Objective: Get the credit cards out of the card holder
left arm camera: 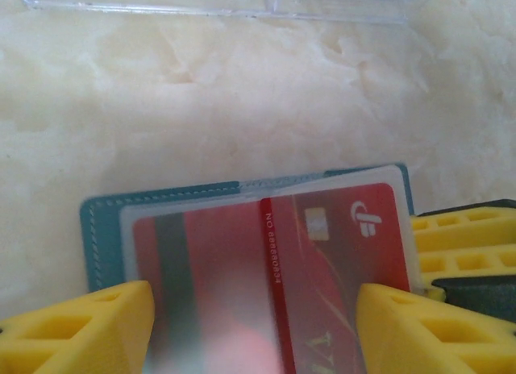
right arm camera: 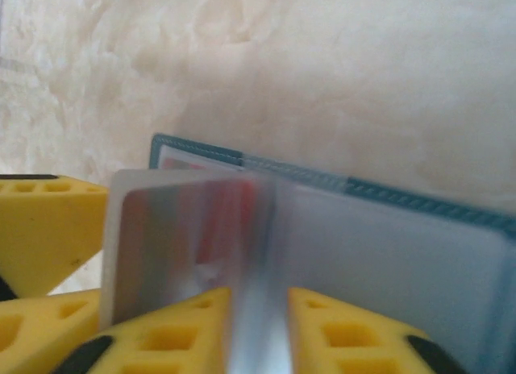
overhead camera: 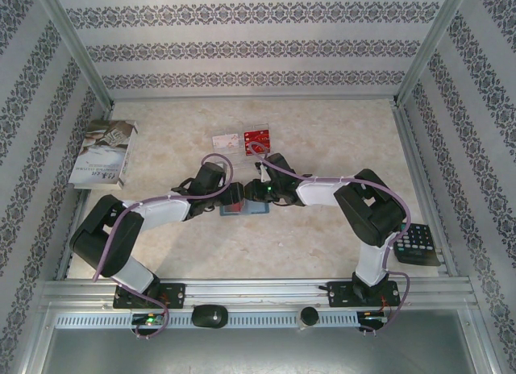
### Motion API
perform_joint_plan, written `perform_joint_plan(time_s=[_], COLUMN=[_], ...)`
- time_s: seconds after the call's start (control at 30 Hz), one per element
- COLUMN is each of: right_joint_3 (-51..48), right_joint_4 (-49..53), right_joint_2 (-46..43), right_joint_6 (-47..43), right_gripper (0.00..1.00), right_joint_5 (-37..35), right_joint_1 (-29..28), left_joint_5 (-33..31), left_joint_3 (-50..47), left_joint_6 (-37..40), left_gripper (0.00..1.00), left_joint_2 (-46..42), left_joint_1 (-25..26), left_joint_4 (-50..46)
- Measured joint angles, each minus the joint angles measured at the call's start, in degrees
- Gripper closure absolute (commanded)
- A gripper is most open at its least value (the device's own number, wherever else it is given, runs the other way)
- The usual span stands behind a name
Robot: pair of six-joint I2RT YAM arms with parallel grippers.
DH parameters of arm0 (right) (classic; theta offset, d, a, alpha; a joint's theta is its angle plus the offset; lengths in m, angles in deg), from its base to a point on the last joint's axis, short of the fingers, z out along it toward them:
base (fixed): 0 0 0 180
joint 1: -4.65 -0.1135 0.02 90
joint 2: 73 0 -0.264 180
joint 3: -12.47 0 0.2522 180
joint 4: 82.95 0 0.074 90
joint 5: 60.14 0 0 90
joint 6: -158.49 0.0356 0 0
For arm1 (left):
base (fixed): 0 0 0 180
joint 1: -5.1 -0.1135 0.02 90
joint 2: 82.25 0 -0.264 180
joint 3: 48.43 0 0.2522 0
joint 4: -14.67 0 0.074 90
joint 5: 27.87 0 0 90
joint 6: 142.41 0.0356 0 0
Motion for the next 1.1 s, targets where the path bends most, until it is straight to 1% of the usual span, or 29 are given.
perform_joint_plan(time_s=[0.07, 0.2, 0.37, 0.47, 0.53, 0.63, 0.67, 0.7, 0.73, 0.8, 0.87, 0.93, 1.1], right_joint_3=[-0.6, -1.9, -4.7, -5.2, -5.2, -5.2, -5.2, -5.2, -5.1, -4.8, -4.5, -4.5, -4.3], right_joint_4=[0.5, 2.1, 4.1, 5.4, 5.9, 6.7, 6.8, 6.9, 7.0, 7.0, 7.0, 7.1, 5.7], right_joint_2=[-0.8, -4.5, -12.9, -16.9, -18.0, -17.7, -17.3, -16.6, -15.6, -13.2, -10.3, -7.7, -5.1], right_joint_6=[0.2, 0.3, 0.1, -1.0, -2.0, -3.1, -3.4, -3.5, -3.6, -3.7, -3.7, -3.7, -3.1], right_gripper=[0.64, 0.63, 0.63, 0.64, 0.68, 0.76, 0.77, 0.78, 0.81, 0.84, 0.89, 0.94, 0.99], right_joint_5=[-1.2, -4.0, -10.1, -12.7, -13.4, -13.2, -12.9, -12.4, -11.7, -10.5, -9.5, -9.1, -8.6], right_joint_1=[0.0, 0.0, 0.1, 0.1, 0.1, 0.1, 0.1, 0.1, 0.1, 0.1, 0.1, 0.1, 0.1], left_joint_5=[0.2, 1.2, 2.0, 2.2, 2.2, 1.8, 1.4, 0.9, 0.6, 0.4, 0.5, 0.9, 2.2], left_joint_3=[0.1, 0.7, 3.1, 5.3, 6.7, 6.6, 6.3, 5.9, 5.3, 4.6, 4.5, 4.5, 4.6], left_joint_6=[0.0, 0.0, 0.1, 0.9, 1.4, 1.4, 1.4, 1.4, 1.5, 1.6, 1.9, 1.9, 1.9], left_gripper=[0.33, 0.33, 0.33, 0.33, 0.33, 0.35, 0.36, 0.37, 0.42, 0.47, 0.48, 0.48, 0.54], left_joint_2=[0.0, 0.3, 3.1, 5.2, 6.3, 5.9, 5.4, 4.5, 3.3, 1.2, 0.2, 0.4, 3.3], left_joint_1=[0.0, 0.0, 1.4, 2.6, 2.9, 3.0, 3.0, 3.0, 3.0, 3.0, 3.0, 3.0, 3.0], left_joint_4=[-0.1, -0.2, -0.8, -2.6, -3.6, -4.0, -4.1, -4.3, -4.4, -4.6, -4.3, -3.8, -2.2])
